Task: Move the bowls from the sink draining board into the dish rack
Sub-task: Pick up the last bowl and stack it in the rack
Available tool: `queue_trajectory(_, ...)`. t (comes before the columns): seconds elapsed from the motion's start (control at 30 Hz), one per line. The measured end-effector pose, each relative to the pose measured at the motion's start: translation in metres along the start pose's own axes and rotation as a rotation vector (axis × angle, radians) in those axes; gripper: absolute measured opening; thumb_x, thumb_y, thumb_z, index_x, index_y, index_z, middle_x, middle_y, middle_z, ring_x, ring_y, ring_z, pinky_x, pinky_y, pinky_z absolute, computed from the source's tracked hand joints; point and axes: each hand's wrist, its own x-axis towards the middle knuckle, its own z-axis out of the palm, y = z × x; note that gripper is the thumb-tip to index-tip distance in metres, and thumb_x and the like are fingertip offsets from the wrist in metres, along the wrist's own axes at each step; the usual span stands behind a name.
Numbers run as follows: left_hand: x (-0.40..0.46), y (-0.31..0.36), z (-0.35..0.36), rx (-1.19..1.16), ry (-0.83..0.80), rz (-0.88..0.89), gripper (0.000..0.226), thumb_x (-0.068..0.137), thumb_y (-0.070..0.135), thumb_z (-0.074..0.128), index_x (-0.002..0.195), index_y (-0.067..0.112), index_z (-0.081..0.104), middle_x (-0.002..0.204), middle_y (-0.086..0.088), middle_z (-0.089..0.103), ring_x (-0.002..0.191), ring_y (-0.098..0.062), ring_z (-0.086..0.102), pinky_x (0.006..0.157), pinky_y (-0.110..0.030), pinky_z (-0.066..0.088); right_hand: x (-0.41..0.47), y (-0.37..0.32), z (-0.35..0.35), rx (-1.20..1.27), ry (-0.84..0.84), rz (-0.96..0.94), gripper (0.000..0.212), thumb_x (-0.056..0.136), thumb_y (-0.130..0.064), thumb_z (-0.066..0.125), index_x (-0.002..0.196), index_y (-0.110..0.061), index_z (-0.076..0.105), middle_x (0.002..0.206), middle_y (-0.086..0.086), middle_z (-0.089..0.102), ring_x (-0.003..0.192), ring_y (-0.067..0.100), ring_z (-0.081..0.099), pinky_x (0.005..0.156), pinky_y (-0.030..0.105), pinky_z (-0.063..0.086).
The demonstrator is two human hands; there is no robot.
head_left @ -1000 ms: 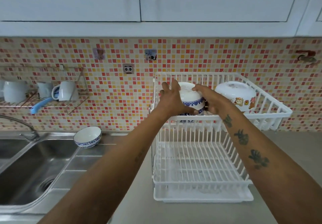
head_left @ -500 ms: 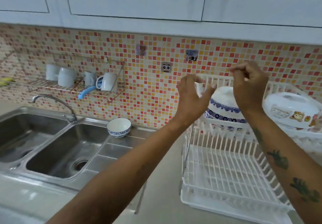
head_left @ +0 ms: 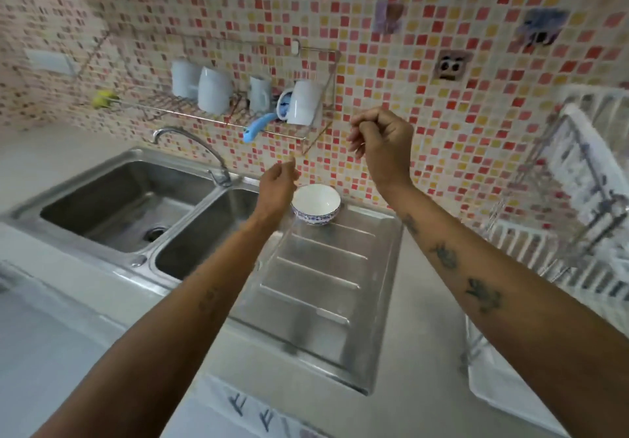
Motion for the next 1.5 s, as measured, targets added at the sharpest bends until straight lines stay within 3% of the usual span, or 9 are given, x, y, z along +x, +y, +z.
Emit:
queue_trajectory(0.13,0.039,-0.056,-0.041,0.018,-0.029,-0.176,0.035,0.101,0.041,0.043,0.101,0.011,0.06,0.082,0.002,0.059,0.071,-0.012,0.054,0.061,-0.024,0.043,0.001,0.091,0.022,-0.01,0.097,0.362,0.024,0.086,0.002,0.047,0.072,-0.007,0.065,0.057,-0.001,0.061,0.046,0.008,0.055,0.043,0.02,0.045)
queue_trajectory(0.33,0.092,-0.141,-0.043,-0.011,-0.051,-0.388,0.042,0.097,0.053,0.042,0.101,0.015,0.058,0.093,-0.002,0.058,0.087,-0.018,0.055,0.075,-0.032,0.045,0.003,0.206,0.038,-0.15,0.055,0.863,0.013,0.086,-0.021,0.058,0.083,-0.012,0.067,0.081,0.004,0.062,0.069,0.016,0.054,0.057,0.026,0.039)
queue_trajectory(0.47,0.133,-0.17,-0.008,-0.112,-0.08,-0.487,0.059,0.098,0.057,0.034,0.13,0.012,0.053,0.121,-0.006,0.055,0.112,-0.022,0.051,0.093,-0.038,0.043,0.015,0.264,0.051,-0.115,-0.078,1.034,0.049,0.089,-0.04,0.055,0.127,-0.008,0.057,0.118,0.007,0.058,0.099,0.022,0.057,0.078,0.031,0.046)
queue_trajectory(0.63,0.183,-0.195,0.016,-0.341,-0.022,-0.613,0.074,0.098,0.061,0.025,0.155,0.015,0.025,0.163,-0.007,0.023,0.15,-0.025,0.022,0.123,-0.044,0.018,0.033,0.425,0.043,-0.221,-0.091,1.061,0.123,0.041,-0.09,0.052,0.138,-0.013,0.049,0.138,0.014,0.055,0.122,0.034,0.055,0.106,0.049,0.044)
queue_trajectory(0.87,0.215,-0.217,0.04,-0.375,-0.092,-0.612,0.07,0.098,0.062,0.023,0.153,0.019,0.03,0.16,-0.004,0.03,0.148,-0.024,0.029,0.119,-0.039,0.025,0.026,0.343,0.067,-0.077,0.018,1.13,0.062,0.092,-0.059,0.039,0.136,-0.017,0.051,0.135,0.01,0.057,0.121,0.03,0.055,0.104,0.043,0.042)
queue_trajectory(1.0,0.205,-0.212,0.058,-0.461,-0.222,-0.548,0.075,0.098,0.062,0.01,0.143,0.017,0.048,0.137,-0.011,0.059,0.11,-0.028,0.061,0.087,-0.037,0.054,0.02,0.342,0.073,-0.031,0.027,1.135,0.056,0.096,-0.052,0.037,0.14,-0.017,0.045,0.14,0.007,0.052,0.124,0.027,0.05,0.096,0.035,0.039)
queue_trajectory(1.2,0.191,-0.21,0.059,-0.531,-0.167,-0.556,0.075,0.097,0.063,0.009,0.143,0.019,0.048,0.134,-0.01,0.061,0.116,-0.034,0.061,0.099,-0.048,0.05,0.013,0.332,0.067,0.083,0.07,1.196,0.054,0.095,-0.056,0.037,0.135,-0.022,0.049,0.114,0.003,0.055,0.104,0.022,0.051,0.089,0.032,0.038)
queue_trajectory(1.37,0.161,-0.196,0.062,-0.71,-0.159,-0.582,0.072,0.098,0.061,0.01,0.142,0.018,0.049,0.135,-0.011,0.06,0.119,-0.038,0.059,0.102,-0.056,0.048,0.0,0.306,0.053,0.061,0.148,1.141,0.058,0.093,-0.06,0.036,0.137,-0.024,0.045,0.135,0.004,0.054,0.117,0.026,0.054,0.1,0.04,0.045)
queue_trajectory(1.5,0.13,-0.159,0.069,-0.794,-0.121,-0.64,0.063,0.101,0.052,0.013,0.131,0.018,0.056,0.118,-0.009,0.064,0.094,-0.03,0.065,0.073,-0.045,0.058,-0.006,0.266,0.036,0.017,0.202,1.043,0.059,0.093,-0.063,0.032,0.136,-0.024,0.044,0.135,0.008,0.055,0.117,0.031,0.056,0.101,0.049,0.049)
